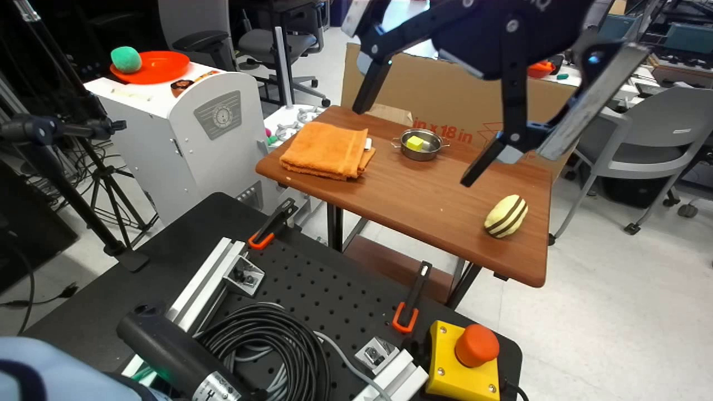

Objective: Move the towel forward

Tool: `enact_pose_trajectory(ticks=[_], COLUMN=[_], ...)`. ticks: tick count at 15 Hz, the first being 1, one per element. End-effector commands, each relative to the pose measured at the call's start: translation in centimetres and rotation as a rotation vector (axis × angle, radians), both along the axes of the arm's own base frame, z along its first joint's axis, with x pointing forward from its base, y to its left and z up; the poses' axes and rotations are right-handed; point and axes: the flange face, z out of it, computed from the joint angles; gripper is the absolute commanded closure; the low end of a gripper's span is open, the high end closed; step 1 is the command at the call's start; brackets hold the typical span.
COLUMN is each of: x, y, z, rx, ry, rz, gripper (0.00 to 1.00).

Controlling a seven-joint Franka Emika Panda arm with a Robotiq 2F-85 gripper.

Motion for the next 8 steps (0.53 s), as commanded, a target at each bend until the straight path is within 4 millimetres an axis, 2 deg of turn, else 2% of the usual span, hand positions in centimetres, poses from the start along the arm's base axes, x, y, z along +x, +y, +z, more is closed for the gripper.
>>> enact_pose_trajectory(ticks=[1,5,8], x=[4.8,10.3,13.2], y=[4.4,12.3,17.5], z=[-3.2,-7.5,-11.0], rx=[-0.004,0.004,-0.046], ry=[0.047,-0.013,-0.074], rz=[0.011,0.039,0.091], gripper=[0.0,0.0,0.0])
